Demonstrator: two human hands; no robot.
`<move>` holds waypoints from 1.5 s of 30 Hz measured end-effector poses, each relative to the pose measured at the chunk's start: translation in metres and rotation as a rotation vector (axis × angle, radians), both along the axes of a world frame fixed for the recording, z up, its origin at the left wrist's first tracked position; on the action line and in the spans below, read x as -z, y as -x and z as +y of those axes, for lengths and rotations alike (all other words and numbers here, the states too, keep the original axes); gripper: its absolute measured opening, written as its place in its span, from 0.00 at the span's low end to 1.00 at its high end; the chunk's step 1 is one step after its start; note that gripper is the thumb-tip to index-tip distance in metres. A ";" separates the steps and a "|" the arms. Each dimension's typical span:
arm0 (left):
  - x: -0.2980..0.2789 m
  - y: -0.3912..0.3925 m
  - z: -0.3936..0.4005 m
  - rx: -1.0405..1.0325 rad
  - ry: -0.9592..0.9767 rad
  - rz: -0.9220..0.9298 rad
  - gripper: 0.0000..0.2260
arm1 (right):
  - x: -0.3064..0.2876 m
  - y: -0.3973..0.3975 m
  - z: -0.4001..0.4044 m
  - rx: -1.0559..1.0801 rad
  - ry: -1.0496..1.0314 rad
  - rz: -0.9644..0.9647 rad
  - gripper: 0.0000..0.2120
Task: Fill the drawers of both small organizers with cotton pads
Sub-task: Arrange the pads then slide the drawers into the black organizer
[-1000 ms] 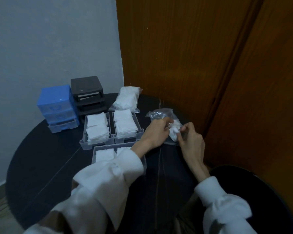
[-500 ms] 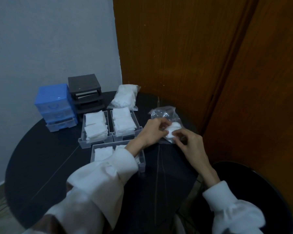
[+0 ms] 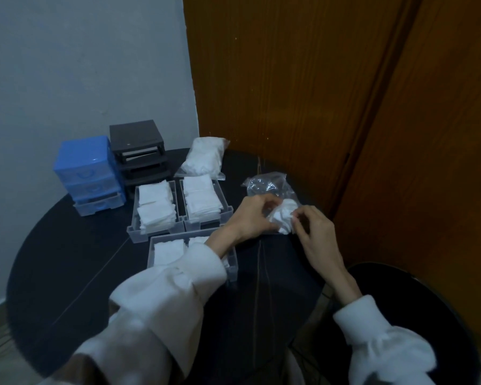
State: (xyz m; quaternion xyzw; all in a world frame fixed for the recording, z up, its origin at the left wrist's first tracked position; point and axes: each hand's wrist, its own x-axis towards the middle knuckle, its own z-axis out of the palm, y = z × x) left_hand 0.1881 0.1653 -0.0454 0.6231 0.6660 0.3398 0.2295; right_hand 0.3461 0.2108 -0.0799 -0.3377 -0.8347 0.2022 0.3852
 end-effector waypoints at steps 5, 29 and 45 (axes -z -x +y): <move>0.001 -0.004 0.002 -0.034 -0.064 0.014 0.18 | -0.005 -0.005 -0.003 -0.020 0.072 0.057 0.04; 0.005 -0.014 0.003 -0.021 -0.026 0.050 0.18 | -0.010 -0.012 -0.001 0.023 0.099 0.117 0.02; 0.001 -0.012 -0.002 -0.018 -0.014 0.059 0.25 | -0.046 -0.018 -0.008 0.016 -0.038 0.304 0.06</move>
